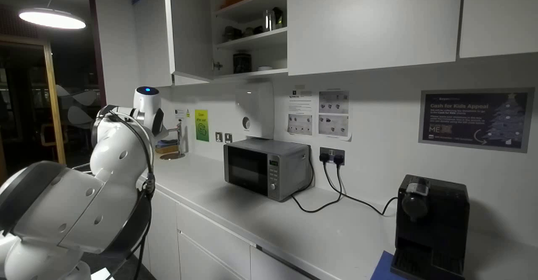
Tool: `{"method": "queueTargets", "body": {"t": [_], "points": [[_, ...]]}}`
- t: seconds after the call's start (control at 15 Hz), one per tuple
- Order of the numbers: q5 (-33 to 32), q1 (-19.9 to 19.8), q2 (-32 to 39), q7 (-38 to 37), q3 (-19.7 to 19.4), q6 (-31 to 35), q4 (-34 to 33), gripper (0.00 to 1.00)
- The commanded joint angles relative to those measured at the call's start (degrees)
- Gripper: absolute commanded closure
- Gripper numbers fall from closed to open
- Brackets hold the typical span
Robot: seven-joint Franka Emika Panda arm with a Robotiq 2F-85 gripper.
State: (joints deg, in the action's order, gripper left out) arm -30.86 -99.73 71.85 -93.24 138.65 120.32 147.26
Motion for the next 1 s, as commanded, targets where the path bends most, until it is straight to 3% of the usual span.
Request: {"method": "queueTargets", "body": {"t": [0.0, 0.93], "points": [[2.3, -4.9, -1.2, 0.3, 3.0, 0.7, 1.7, 0.00], [2.0, -15.7, 0.1, 1.1, 7.1, -1.5, 4.1, 0.00]]}}
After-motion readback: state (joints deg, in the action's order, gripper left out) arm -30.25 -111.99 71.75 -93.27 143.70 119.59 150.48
